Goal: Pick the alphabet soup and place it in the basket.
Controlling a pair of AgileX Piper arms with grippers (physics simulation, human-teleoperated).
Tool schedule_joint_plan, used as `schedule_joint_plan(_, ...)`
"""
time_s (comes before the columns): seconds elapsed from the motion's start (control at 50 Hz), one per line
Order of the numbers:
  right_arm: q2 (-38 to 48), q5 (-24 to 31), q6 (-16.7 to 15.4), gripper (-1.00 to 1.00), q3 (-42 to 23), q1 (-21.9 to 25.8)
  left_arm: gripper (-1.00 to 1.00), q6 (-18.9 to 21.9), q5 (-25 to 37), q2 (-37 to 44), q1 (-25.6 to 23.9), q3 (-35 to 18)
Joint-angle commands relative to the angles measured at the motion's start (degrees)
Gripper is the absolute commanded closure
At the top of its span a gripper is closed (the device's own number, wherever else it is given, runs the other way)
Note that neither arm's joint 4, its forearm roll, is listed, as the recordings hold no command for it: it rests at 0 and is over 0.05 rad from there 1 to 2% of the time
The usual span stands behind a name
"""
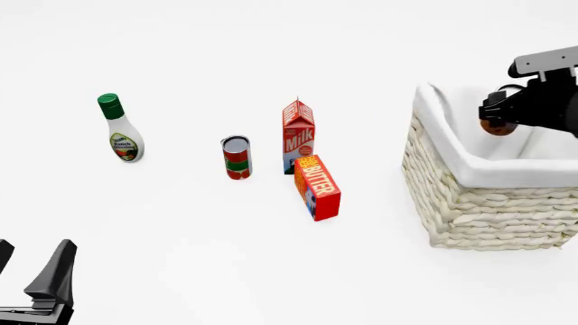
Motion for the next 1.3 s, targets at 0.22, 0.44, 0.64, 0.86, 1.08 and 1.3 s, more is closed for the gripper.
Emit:
schedule_joint_plan(0.22, 2.9, -1.8, 1.0, 1.0, -1.0, -0.6, -1.0, 0.0, 0.0, 0.0, 0.0, 0.0)
schedule_joint_plan(0.44, 4.1, -3.1, 1.0, 1.0, 0.0, -1.5, -1.0, 0.0, 0.0, 0.0, 0.0, 0.0)
schedule_joint_plan(0.64, 5.3, -4.5, 1.0, 1.0, 1.4, -1.6, -1.0, 0.0, 0.0, 0.0, 0.0, 0.0)
schedule_joint_plan(0.86, 6.0, -5.1, 1.0, 1.0, 1.3, -1.9, -1.0, 0.0, 0.0, 0.0, 0.0, 0.0)
schedule_joint_plan(1.08, 6.3, -5.8, 1.0, -1.0, 1.5, -2.0, -1.0, 0.0, 0.0, 0.0, 0.0, 0.0)
schedule_joint_plan(1.3, 6.4, -6.0, 1.3, -1.0, 1.7, -2.0, -1.0, 0.0, 0.0, 0.0, 0.0, 0.0)
